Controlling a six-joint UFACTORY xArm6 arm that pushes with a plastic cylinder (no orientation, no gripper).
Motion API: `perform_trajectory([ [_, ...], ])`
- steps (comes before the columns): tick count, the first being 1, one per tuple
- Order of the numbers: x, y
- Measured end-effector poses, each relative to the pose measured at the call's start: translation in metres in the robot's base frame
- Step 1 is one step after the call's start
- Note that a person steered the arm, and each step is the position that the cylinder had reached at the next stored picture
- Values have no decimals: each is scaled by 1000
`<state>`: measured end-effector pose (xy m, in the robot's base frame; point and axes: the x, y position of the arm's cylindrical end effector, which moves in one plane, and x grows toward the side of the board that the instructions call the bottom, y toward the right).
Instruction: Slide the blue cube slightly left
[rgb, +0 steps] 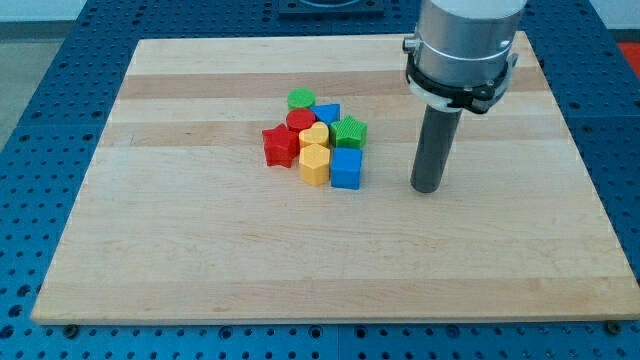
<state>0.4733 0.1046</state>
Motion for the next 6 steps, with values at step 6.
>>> perform_trajectory([
  [6,69,-54],
])
